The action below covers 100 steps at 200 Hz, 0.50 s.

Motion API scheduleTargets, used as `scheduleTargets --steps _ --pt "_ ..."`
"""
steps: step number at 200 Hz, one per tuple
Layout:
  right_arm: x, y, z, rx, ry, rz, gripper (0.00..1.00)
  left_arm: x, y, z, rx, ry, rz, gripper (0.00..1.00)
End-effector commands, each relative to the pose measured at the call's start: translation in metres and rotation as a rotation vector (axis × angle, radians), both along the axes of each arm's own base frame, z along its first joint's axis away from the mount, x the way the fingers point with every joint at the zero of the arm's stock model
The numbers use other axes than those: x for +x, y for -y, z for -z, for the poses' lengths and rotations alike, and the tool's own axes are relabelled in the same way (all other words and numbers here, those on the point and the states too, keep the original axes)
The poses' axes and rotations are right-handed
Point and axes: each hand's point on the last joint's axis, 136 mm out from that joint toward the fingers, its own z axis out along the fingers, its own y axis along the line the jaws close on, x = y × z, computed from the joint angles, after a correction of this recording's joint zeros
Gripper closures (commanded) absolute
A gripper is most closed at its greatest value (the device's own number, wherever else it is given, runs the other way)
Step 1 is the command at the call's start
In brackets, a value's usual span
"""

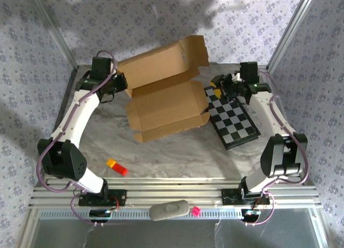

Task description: Fold the paper box

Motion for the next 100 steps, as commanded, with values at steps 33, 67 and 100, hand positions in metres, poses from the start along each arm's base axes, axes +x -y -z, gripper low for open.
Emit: scheduleTargets --steps 33,67,100 --pt "0.046 -0.028 -0.019 0.113 0.086 -0.052 0.39 0.000 0.010 -0.012 -0.099 -0.003 0.018 1.00" --pt "0.052 -0.055 -0.024 0.127 0.087 -0.097 0.39 0.002 0.011 -0.011 -0.113 -0.002 0.007 1.00" --pt "0.052 -0.064 -0.031 0.136 0.106 -0.104 0.39 0.005 0.012 -0.010 -0.115 -0.004 0.008 1.00"
